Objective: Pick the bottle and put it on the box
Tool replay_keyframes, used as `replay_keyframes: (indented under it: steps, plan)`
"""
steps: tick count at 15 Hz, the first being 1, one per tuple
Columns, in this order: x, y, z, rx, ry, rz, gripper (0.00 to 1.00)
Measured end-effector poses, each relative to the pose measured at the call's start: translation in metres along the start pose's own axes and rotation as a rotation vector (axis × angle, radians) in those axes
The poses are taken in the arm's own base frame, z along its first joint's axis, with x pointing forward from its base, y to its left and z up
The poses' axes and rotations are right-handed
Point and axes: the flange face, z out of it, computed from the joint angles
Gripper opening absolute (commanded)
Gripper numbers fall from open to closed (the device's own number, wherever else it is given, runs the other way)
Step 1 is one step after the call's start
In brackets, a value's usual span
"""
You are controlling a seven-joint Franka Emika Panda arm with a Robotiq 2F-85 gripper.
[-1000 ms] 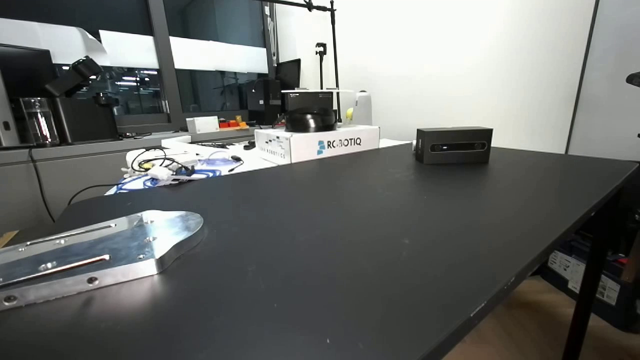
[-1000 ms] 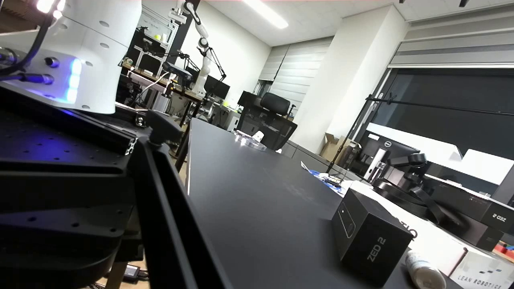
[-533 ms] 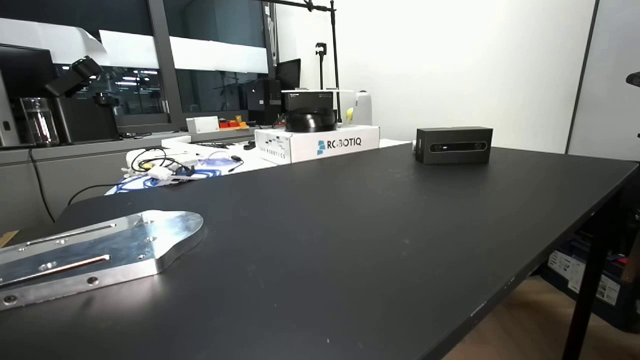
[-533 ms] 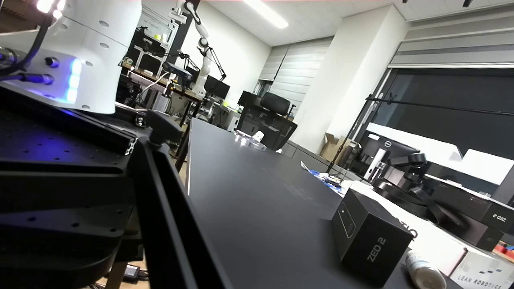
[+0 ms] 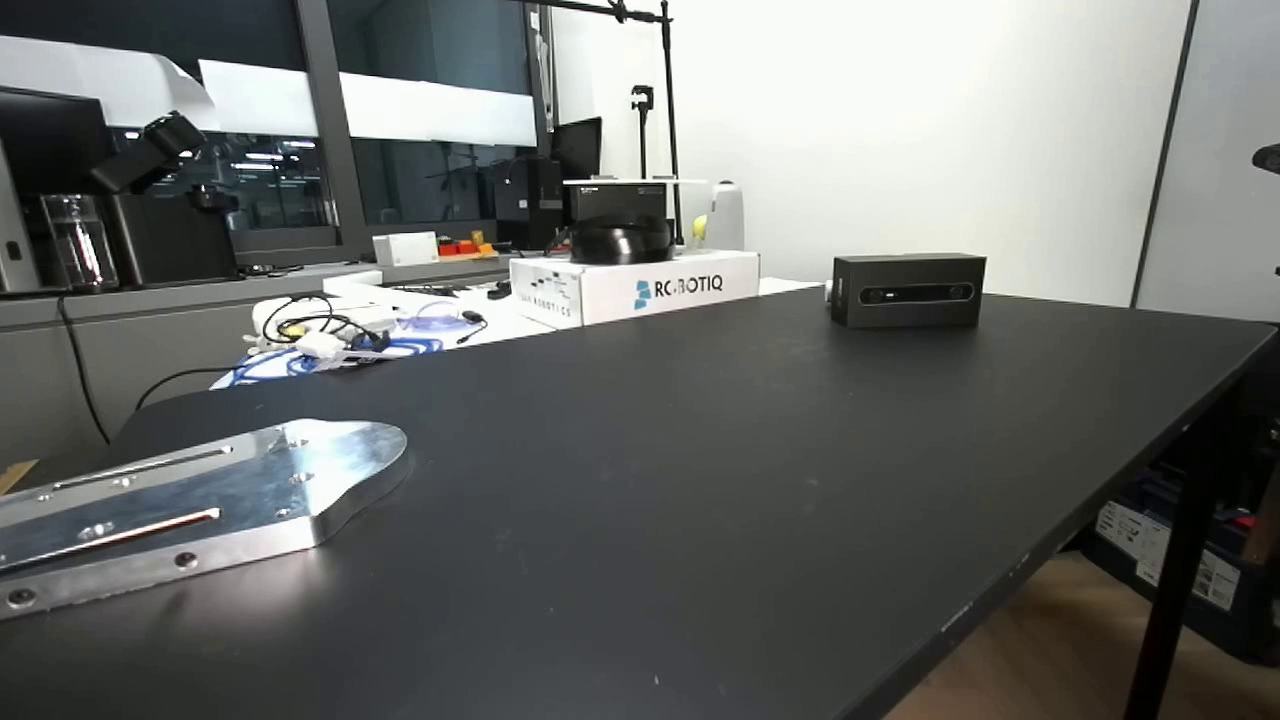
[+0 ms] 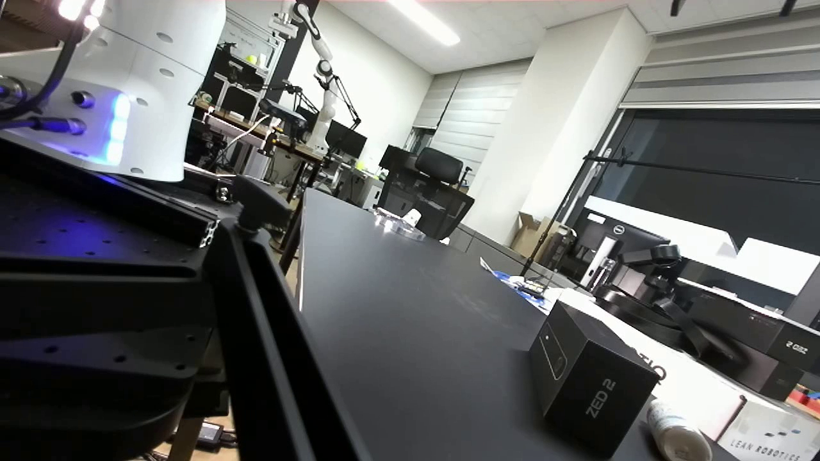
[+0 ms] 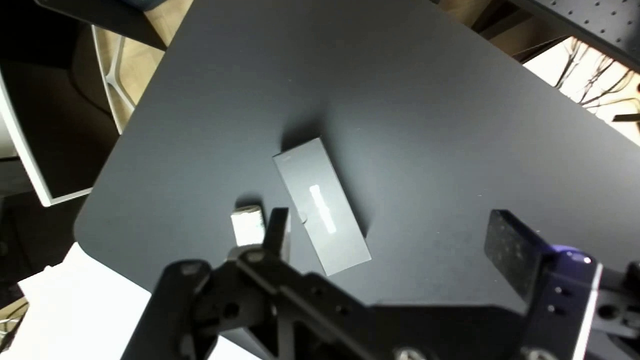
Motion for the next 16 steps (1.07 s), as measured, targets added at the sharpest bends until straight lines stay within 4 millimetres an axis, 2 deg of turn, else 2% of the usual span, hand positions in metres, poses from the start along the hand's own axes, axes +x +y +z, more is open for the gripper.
replay_keyframes:
  steps: [3,8,11,13,16]
  plan:
    - [-0.008,0.03,0.006,-0.073,0.038,0.042,1.0]
    - [-0.034,0.097,0.025,-0.19,0.078,0.158,1.0]
    - [-0.04,0.131,0.04,-0.245,0.083,0.226,1.0]
    - [-0.039,0.146,0.049,-0.259,0.077,0.262,1.0]
    - [-0.033,0.154,0.059,-0.237,0.051,0.291,1.0]
